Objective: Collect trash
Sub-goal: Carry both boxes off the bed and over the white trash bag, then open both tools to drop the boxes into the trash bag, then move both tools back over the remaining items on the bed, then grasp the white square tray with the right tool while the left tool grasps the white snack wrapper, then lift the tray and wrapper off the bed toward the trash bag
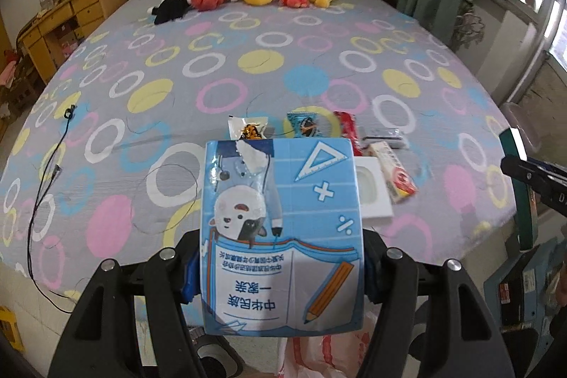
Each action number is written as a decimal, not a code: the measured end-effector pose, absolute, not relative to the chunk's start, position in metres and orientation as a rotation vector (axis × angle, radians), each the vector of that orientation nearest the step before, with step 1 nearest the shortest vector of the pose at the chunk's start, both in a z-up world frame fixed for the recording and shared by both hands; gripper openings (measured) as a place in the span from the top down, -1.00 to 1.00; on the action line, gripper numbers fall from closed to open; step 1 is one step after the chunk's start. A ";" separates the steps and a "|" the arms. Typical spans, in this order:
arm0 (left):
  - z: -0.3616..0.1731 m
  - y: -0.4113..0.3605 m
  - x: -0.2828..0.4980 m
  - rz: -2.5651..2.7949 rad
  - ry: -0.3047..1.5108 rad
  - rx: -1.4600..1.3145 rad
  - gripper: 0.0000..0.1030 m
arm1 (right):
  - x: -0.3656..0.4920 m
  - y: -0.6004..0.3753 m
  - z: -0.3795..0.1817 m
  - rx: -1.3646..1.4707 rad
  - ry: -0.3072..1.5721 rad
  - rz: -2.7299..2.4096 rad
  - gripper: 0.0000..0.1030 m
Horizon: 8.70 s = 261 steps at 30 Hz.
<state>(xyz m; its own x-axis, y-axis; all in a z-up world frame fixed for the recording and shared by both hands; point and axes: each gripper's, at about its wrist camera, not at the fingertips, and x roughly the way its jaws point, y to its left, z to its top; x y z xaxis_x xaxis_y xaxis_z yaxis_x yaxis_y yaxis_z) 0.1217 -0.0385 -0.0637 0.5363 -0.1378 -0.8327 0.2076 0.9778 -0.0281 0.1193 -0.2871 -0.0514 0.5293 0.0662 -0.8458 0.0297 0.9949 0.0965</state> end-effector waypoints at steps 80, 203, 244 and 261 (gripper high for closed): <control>-0.398 -0.078 -0.055 -0.530 1.374 0.379 -0.85 | -0.035 -0.220 -0.408 0.361 1.525 -0.066 -0.45; -0.215 -0.036 0.325 -0.274 1.051 0.081 0.46 | 0.239 -0.190 -0.222 0.257 1.358 -0.206 0.29; -0.144 -0.003 0.248 -0.352 0.990 0.010 0.66 | 0.193 -0.186 -0.164 0.275 1.277 -0.077 0.50; -0.052 -0.016 0.145 -0.426 0.844 0.050 0.66 | 0.131 -0.197 -0.067 0.245 1.104 0.003 0.50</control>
<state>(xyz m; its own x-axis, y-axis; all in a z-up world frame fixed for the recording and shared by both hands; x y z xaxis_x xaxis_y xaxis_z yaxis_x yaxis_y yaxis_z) 0.1450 -0.0155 -0.0518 0.5854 -0.3455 -0.7335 0.3849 0.9146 -0.1237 0.1309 -0.1965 -0.0666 0.4530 0.1238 -0.8829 0.1190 0.9731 0.1975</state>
